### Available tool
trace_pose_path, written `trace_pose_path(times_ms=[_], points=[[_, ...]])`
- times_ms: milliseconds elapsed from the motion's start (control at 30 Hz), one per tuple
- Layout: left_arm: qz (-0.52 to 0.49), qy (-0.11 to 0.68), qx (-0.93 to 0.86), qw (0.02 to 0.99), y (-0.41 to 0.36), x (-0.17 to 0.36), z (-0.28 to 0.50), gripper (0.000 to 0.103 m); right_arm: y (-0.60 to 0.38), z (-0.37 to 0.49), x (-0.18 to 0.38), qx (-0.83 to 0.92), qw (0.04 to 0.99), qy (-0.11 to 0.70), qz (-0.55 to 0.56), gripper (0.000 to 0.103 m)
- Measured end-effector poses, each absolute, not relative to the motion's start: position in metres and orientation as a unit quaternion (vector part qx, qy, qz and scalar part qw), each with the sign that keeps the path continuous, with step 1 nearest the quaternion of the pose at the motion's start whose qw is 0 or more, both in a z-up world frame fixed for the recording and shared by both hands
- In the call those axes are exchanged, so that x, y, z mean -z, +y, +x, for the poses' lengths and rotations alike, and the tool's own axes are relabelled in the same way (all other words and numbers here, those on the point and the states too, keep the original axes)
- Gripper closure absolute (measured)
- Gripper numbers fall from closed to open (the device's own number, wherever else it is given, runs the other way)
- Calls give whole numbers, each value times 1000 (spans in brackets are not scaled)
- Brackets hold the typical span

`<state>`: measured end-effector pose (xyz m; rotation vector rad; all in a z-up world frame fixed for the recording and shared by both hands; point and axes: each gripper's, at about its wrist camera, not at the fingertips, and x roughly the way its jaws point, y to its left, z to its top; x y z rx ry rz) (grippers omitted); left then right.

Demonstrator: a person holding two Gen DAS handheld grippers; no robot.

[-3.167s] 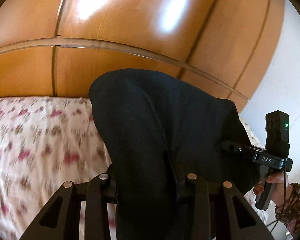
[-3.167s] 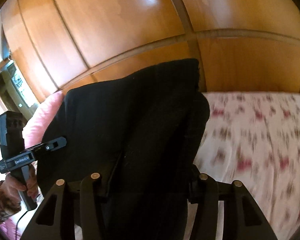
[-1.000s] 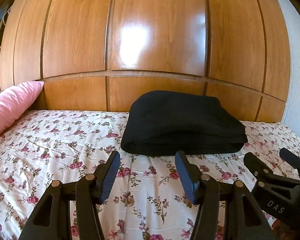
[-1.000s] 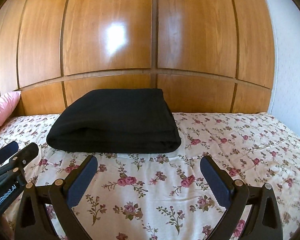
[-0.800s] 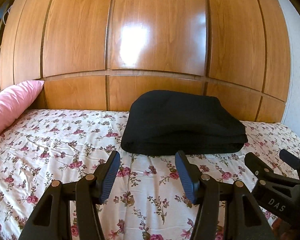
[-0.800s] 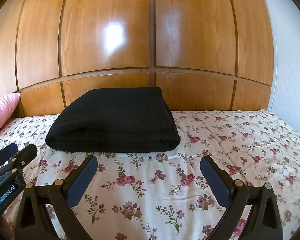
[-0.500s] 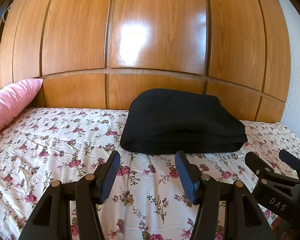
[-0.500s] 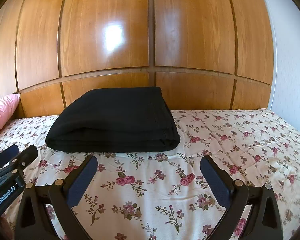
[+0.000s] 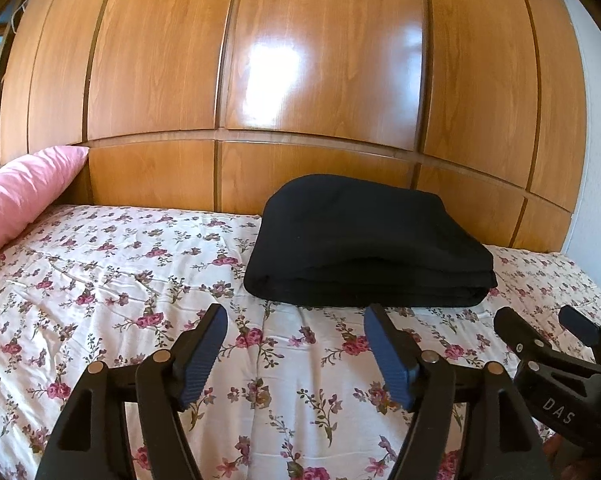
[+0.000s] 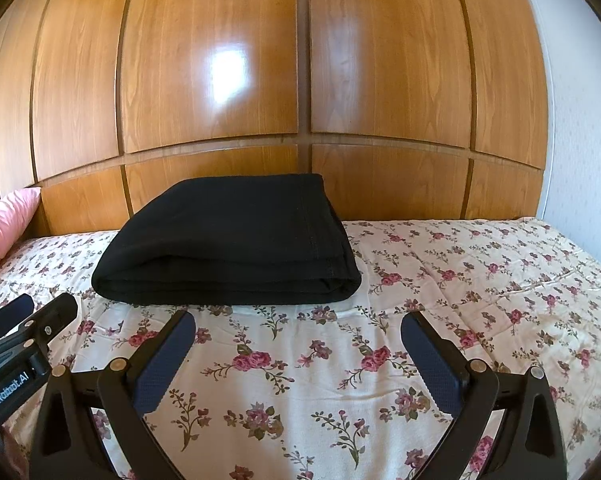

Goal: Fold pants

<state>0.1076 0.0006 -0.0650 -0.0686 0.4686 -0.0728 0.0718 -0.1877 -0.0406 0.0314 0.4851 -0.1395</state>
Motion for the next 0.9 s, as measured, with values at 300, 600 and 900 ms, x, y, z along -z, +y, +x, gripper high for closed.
trace_pose_path(times_ms=[300, 600, 900], points=[[-32, 228, 29, 973, 1, 64, 106, 17, -184, 70, 39, 68, 970, 235, 6, 0], [-28, 233, 23, 972, 1, 66, 108, 16, -183, 69, 38, 69, 970, 232, 7, 0], [-11, 215, -1, 977, -3, 61, 101, 16, -184, 69, 38, 69, 971, 229, 8, 0]])
